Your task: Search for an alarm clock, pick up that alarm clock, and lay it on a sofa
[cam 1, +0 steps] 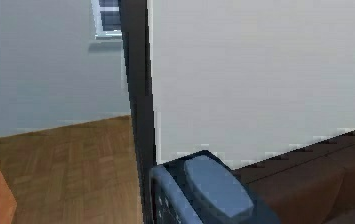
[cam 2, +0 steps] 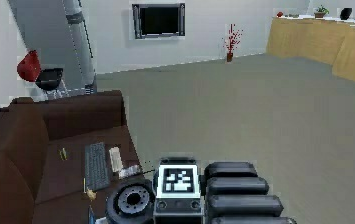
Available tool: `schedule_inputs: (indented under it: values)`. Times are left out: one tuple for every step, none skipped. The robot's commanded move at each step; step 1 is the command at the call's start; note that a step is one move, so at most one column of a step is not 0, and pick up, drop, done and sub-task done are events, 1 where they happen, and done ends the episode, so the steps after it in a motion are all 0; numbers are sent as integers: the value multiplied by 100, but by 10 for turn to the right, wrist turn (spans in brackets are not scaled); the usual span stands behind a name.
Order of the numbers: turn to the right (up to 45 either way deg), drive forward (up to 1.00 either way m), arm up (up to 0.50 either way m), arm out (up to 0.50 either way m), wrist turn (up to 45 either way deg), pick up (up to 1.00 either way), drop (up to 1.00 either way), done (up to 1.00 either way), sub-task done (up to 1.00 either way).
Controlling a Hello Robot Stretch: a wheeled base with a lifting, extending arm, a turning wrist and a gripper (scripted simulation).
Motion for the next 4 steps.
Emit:
schedule_inputs:
  values:
    - [0, 0, 0, 48, 0, 0, 0, 0, 0]
    - [0, 0, 0, 0, 390, 0, 0, 0, 0]
    - [0, 0, -36, 0, 0, 0, 0, 0, 0]
    - [0, 0, -32, 0, 0, 0, 0, 0, 0]
